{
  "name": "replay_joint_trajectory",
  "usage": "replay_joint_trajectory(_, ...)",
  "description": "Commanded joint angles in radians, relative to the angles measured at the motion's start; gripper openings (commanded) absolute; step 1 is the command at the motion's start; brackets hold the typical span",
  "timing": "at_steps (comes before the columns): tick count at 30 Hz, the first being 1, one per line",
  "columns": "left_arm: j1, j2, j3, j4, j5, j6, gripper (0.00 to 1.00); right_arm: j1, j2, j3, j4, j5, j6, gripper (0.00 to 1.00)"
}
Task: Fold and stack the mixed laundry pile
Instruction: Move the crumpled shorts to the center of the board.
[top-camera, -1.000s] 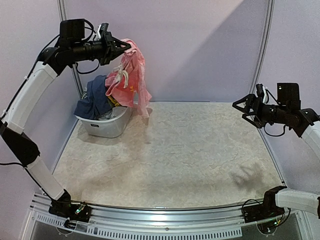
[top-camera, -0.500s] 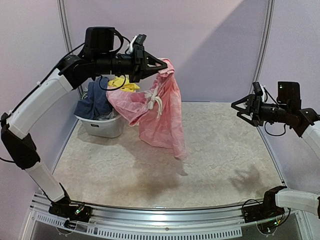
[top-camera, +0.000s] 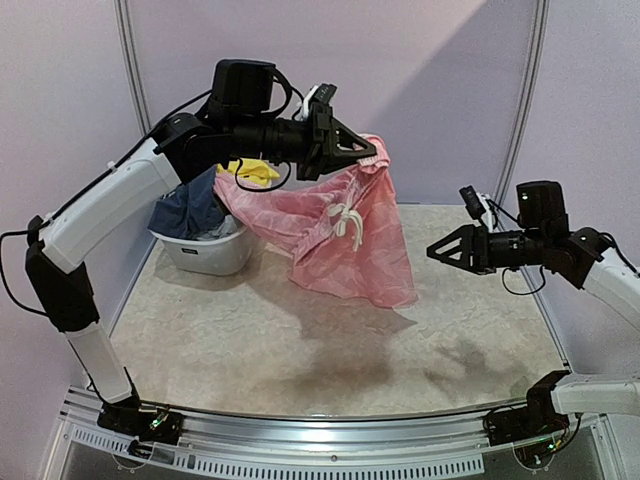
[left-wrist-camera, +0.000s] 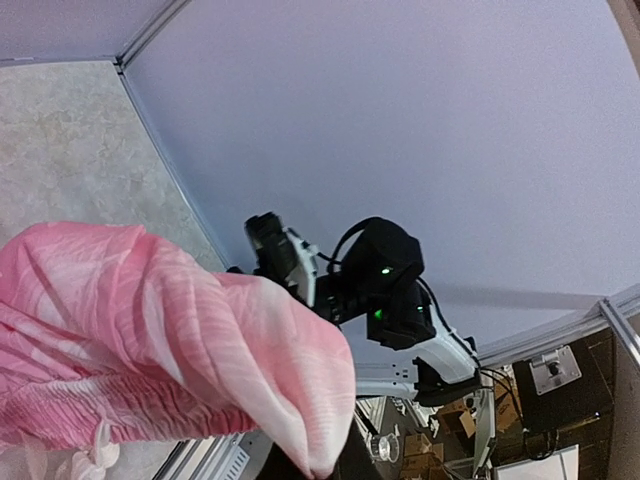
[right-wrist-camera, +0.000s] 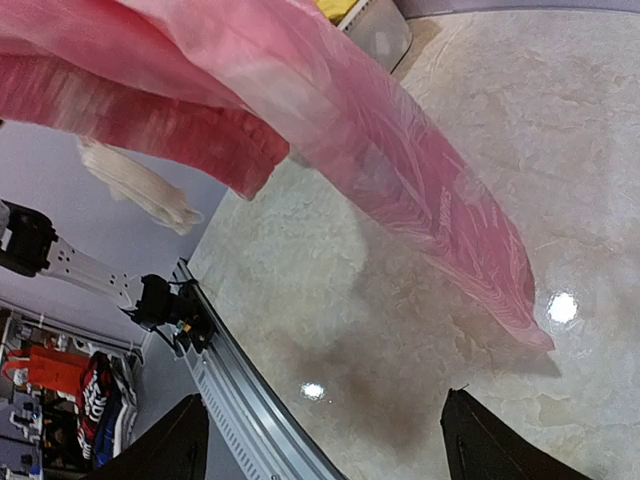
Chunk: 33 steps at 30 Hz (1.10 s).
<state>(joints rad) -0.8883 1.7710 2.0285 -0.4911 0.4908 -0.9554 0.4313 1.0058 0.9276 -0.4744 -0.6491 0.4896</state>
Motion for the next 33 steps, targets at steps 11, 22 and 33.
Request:
replay_joint_trajectory(11,-0.012,-0.03,0.09,-0.071,0.021,0.033,0.0,0.092,0.248,0.056,0.157,0.271,-0.178,0.95)
replay_joint_trajectory(22,-0.012,-0.066,0.078,-0.072,-0.017,0.05,0.0,0.179,0.359,0.117,0.222,0.197,-0.21,0.91)
replay_joint_trajectory(33,-0.005,-0.075,0.097,-0.078,-0.008,0.046,0.0,0.18,0.426,0.112,0.252,0.184,-0.225,0.65)
